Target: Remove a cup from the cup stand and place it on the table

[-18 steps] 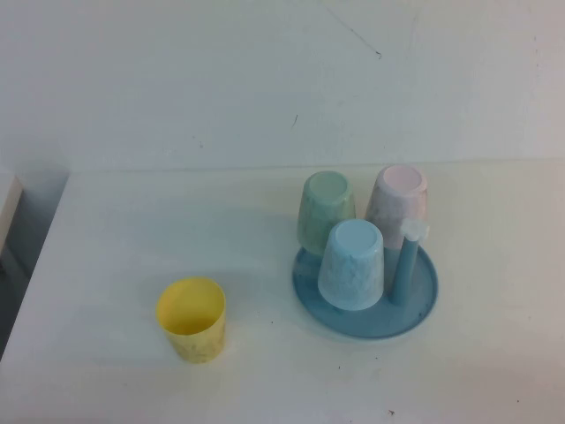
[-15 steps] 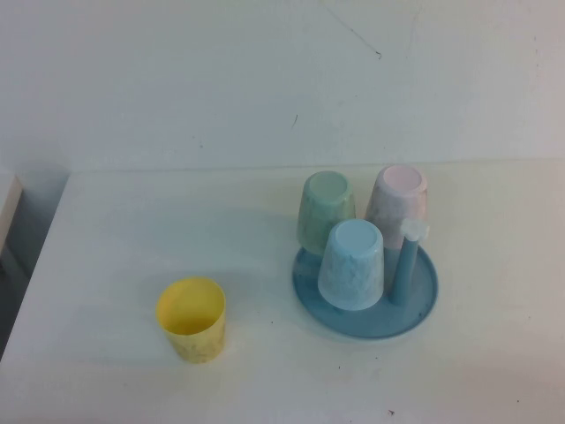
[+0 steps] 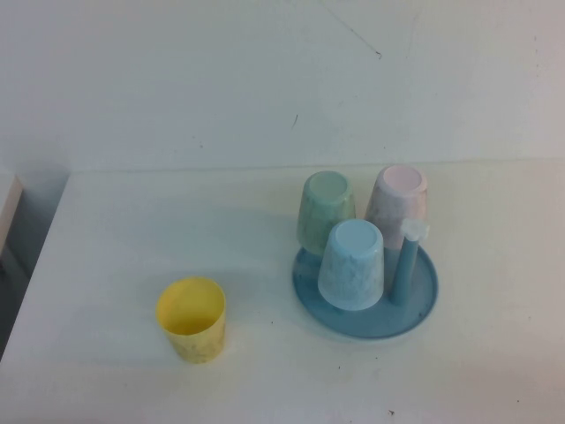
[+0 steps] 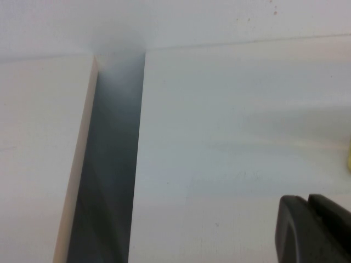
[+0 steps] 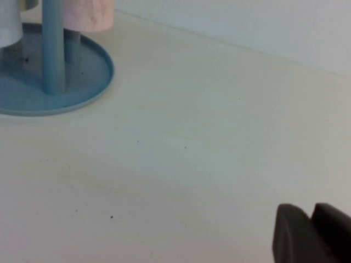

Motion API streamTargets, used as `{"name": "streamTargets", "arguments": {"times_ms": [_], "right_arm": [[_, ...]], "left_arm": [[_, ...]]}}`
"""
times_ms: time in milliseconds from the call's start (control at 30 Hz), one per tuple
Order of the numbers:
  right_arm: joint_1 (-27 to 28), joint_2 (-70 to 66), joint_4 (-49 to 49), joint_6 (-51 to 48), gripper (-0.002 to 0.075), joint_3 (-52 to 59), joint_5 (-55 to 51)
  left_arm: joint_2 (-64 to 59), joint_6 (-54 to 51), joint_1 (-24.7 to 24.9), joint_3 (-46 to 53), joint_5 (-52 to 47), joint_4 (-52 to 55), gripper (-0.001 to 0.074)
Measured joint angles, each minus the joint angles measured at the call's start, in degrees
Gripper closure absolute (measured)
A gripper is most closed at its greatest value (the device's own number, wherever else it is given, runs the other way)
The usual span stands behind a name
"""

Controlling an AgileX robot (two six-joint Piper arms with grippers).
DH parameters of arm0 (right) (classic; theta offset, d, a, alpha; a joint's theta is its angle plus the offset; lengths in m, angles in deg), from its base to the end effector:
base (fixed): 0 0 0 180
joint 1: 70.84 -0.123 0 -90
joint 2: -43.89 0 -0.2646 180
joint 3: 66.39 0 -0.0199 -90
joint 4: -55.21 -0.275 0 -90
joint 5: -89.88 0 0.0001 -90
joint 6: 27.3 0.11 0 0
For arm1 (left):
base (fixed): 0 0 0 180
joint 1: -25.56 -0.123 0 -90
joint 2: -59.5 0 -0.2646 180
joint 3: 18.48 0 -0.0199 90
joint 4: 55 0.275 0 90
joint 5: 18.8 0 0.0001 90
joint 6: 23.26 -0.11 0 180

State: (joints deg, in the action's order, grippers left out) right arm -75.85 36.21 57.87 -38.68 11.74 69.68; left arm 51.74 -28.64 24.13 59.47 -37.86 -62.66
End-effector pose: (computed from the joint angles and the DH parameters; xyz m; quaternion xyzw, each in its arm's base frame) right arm 0.1160 0.0084 0.1679 -0.1263 0.7885 -0.0529 0.5996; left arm 0.1170 -0.0019 0.1713 -0.0094 0.7912 -0.0195 0.6112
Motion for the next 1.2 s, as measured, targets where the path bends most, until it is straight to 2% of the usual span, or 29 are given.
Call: {"name": "streamTargets", "arguments": {"times_ms": [1000,1067,1200], "right_arm": [[0.00,0.00,0.00,0.00,0.0664,0.00,0.00],[0.00,0.00,0.00,0.00,0.0664,0.00,0.00],[0.00,0.00,0.00,0.00,0.0664,0.00,0.00]], "left_arm": [[0.00,-0.02,0.00,0.00,0.14,0.88,0.0737],[0.00,2.43,0.00,0.00,1.11,-4.77,0.0737],[0.00,14.45,0.00,0.21,3.77,-31.33,0.0737]]}}
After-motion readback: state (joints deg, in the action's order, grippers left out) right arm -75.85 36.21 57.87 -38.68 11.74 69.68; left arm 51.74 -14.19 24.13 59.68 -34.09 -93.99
